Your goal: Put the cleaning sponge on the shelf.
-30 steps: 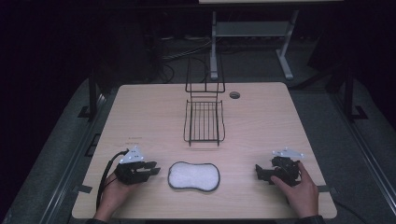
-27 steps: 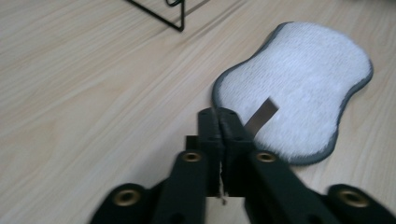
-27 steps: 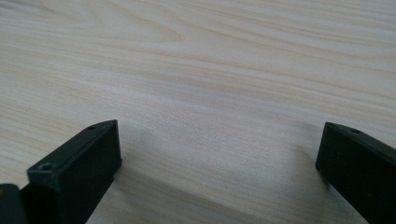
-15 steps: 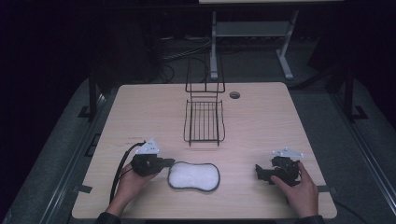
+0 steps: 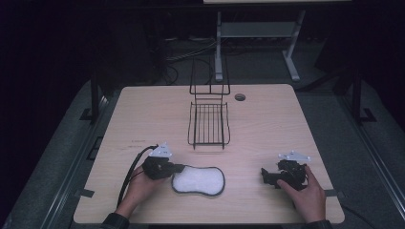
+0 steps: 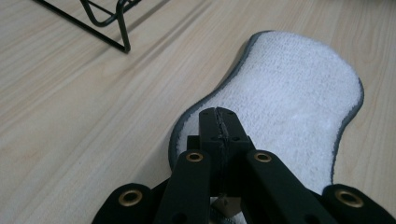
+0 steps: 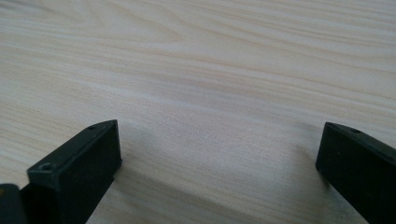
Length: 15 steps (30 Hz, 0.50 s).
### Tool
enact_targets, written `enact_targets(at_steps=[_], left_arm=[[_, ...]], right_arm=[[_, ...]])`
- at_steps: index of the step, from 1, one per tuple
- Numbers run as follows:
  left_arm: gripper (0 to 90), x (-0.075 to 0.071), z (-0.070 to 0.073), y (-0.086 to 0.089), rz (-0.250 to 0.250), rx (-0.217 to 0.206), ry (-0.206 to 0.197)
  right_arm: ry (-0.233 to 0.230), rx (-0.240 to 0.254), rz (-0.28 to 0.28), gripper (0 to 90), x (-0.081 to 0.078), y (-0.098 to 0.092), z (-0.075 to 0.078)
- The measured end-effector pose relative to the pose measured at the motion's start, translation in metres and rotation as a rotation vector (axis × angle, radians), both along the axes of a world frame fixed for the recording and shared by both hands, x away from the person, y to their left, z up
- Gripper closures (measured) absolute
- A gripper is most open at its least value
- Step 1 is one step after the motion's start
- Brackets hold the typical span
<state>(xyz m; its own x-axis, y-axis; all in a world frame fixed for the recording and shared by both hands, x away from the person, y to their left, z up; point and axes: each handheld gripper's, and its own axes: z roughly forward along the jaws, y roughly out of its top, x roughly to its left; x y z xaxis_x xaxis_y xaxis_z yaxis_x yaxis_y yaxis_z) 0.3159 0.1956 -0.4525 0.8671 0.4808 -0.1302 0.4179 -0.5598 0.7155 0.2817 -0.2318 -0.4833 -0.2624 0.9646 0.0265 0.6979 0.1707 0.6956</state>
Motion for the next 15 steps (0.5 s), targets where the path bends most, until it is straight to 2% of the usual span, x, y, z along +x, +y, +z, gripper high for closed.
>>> enact_targets(at_steps=[7, 15], left_arm=[[89.5, -0.009, 0.000, 0.010, 0.006, 0.006, 0.007], [89.5, -0.025, 0.001, 0.025, 0.038, 0.015, 0.006]], right_arm=[[0.000, 0.000, 0.000, 0.0, 0.000, 0.000, 0.000], [0.000, 0.000, 0.000, 0.0, 0.000, 0.000, 0.000]])
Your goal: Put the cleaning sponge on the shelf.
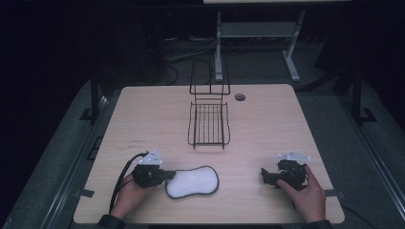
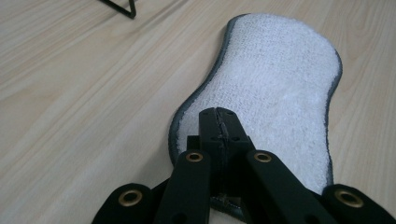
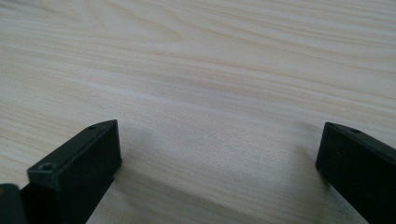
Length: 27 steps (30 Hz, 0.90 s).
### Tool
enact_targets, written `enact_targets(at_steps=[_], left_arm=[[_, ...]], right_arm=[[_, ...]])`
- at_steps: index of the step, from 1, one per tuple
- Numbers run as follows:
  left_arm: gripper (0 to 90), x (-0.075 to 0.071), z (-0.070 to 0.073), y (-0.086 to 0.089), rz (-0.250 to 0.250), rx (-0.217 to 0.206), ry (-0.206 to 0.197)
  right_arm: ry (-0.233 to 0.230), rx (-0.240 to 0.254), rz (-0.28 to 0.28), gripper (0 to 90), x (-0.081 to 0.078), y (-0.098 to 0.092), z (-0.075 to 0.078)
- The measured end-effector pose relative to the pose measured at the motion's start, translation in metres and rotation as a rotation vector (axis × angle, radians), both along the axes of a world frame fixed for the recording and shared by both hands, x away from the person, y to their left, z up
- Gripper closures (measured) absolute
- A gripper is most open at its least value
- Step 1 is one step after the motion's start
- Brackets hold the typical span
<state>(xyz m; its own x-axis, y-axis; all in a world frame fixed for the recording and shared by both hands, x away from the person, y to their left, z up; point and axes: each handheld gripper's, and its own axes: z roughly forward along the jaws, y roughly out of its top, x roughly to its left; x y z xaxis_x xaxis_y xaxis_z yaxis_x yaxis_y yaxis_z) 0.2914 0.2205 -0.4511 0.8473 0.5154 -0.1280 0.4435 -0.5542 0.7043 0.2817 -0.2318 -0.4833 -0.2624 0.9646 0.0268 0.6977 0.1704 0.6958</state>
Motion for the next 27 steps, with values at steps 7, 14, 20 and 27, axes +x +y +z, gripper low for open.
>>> enact_targets(at_steps=[7, 14, 20, 27], left_arm=[[89.5, 0.005, 0.010, -0.005, -0.014, -0.042, -0.014], [89.5, 0.022, 0.018, -0.039, -0.103, -0.049, -0.011], [89.5, 0.035, 0.019, -0.073, -0.173, -0.047, -0.009], [89.5, 0.039, 0.013, -0.103, -0.229, -0.025, 0.006]], right_arm=[[0.001, 0.000, 0.000, 0.0, 0.000, 0.000, 0.000], [0.001, 0.000, -0.001, 0.0, 0.000, 0.000, 0.000], [0.001, 0.000, 0.000, 0.0, 0.000, 0.000, 0.000], [0.001, 0.000, 0.000, 0.0, 0.000, 0.000, 0.000]])
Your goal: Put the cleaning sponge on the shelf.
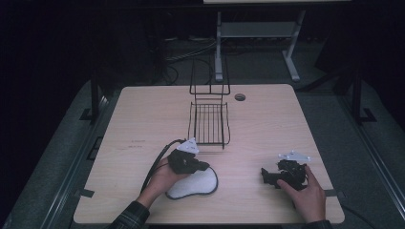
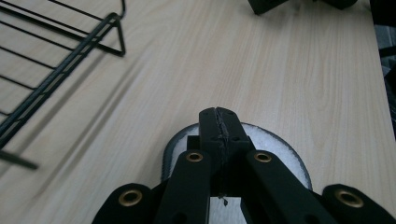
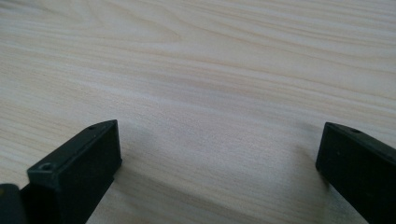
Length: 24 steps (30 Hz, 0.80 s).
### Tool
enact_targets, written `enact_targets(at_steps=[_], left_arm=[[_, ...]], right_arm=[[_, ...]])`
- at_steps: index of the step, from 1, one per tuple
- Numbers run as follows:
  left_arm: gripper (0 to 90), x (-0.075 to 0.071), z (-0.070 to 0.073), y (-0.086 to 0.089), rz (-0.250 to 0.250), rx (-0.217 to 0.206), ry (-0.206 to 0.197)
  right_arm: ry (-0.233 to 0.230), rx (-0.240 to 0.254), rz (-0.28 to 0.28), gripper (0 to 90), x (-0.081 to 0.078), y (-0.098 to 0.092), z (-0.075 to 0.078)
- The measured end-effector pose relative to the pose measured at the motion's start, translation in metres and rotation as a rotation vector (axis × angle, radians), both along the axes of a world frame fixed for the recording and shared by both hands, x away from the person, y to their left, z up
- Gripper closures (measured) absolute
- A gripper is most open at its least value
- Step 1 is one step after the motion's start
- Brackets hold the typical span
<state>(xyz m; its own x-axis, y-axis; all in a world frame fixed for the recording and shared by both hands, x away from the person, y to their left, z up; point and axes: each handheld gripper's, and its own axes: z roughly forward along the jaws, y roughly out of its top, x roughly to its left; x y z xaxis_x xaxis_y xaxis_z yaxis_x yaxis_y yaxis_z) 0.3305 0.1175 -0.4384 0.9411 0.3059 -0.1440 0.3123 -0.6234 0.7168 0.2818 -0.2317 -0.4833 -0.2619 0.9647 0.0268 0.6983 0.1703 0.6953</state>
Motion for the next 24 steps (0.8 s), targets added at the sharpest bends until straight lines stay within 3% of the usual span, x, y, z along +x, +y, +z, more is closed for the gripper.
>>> enact_targets(at_steps=[3, 10, 24], left_arm=[[89.5, 0.001, -0.005, -0.004, -0.016, 0.034, 0.005], [89.5, 0.003, -0.011, -0.003, -0.004, 0.048, 0.020], [89.5, 0.012, -0.011, 0.031, 0.074, 0.043, 0.023]], right_arm=[[0.000, 0.000, 0.000, 0.0, 0.000, 0.000, 0.000], [0.000, 0.000, 0.000, 0.0, 0.000, 0.000, 0.000], [0.000, 0.000, 0.000, 0.0, 0.000, 0.000, 0.000]])
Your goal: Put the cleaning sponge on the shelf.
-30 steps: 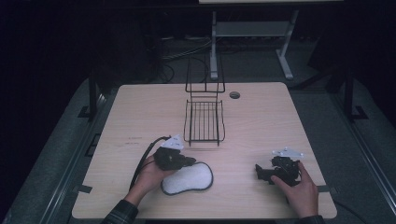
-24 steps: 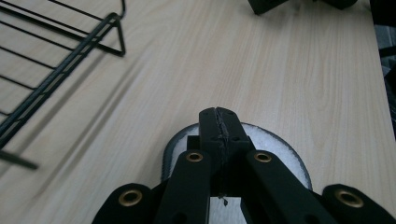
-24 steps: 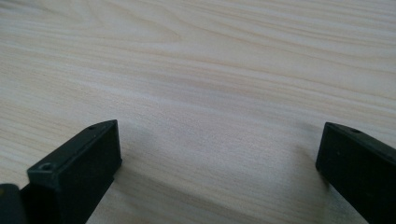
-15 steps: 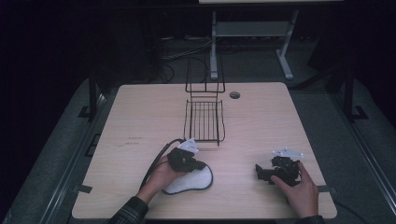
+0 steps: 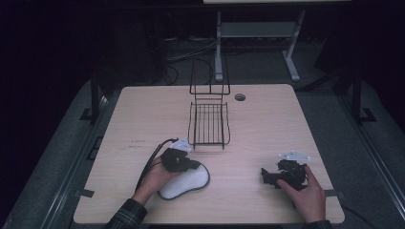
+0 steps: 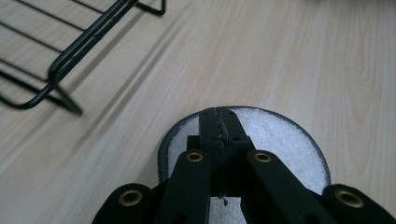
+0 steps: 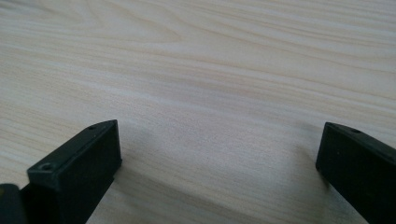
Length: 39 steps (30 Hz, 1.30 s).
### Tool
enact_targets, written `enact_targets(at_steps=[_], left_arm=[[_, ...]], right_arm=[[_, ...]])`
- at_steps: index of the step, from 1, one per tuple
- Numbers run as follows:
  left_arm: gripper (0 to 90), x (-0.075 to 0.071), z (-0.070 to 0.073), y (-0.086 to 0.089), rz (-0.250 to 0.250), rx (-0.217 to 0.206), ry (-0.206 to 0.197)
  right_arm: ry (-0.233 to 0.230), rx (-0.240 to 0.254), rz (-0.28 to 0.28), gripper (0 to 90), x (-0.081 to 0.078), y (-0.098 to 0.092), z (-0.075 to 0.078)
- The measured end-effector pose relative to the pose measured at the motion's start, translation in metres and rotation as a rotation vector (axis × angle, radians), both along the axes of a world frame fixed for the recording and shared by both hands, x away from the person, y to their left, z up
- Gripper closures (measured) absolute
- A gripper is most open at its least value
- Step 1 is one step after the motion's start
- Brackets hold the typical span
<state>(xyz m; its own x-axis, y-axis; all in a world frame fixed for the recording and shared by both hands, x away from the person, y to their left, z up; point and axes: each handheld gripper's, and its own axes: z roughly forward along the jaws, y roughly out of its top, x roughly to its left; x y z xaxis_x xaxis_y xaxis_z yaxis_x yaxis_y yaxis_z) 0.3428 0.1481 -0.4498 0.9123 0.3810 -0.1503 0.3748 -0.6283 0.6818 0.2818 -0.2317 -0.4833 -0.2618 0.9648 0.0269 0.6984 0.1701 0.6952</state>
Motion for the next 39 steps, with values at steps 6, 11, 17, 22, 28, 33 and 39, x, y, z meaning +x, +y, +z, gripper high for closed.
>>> enact_targets(at_steps=[6, 11, 17, 22, 28, 33, 39], left_arm=[[89.5, 0.000, 0.002, 0.005, 0.008, 0.000, -0.004], [85.3, -0.004, 0.010, 0.014, 0.038, -0.024, -0.005], [69.9, -0.011, 0.016, 0.031, 0.092, -0.054, -0.011], [51.1, -0.017, 0.019, 0.046, 0.140, -0.062, 0.010], [31.9, -0.026, 0.015, 0.058, 0.178, -0.074, 0.016], [22.8, -0.036, 0.009, 0.059, 0.175, -0.058, 0.004], [15.2, -0.038, 0.004, 0.053, 0.159, -0.033, -0.018]], right_arm=[[0.000, 0.000, 0.000, 0.0, 0.000, 0.000, 0.000], [0.000, 0.000, 0.000, 0.0, 0.000, 0.000, 0.000], [0.000, 0.000, 0.000, 0.0, 0.000, 0.000, 0.000], [-0.001, 0.000, 0.001, 0.0, 0.000, 0.000, 0.000], [0.000, 0.000, 0.000, 0.0, 0.000, 0.000, 0.000], [0.000, 0.001, 0.000, 0.0, 0.000, 0.000, 0.000], [0.000, 0.000, 0.000, 0.0, 0.000, 0.000, 0.000]])
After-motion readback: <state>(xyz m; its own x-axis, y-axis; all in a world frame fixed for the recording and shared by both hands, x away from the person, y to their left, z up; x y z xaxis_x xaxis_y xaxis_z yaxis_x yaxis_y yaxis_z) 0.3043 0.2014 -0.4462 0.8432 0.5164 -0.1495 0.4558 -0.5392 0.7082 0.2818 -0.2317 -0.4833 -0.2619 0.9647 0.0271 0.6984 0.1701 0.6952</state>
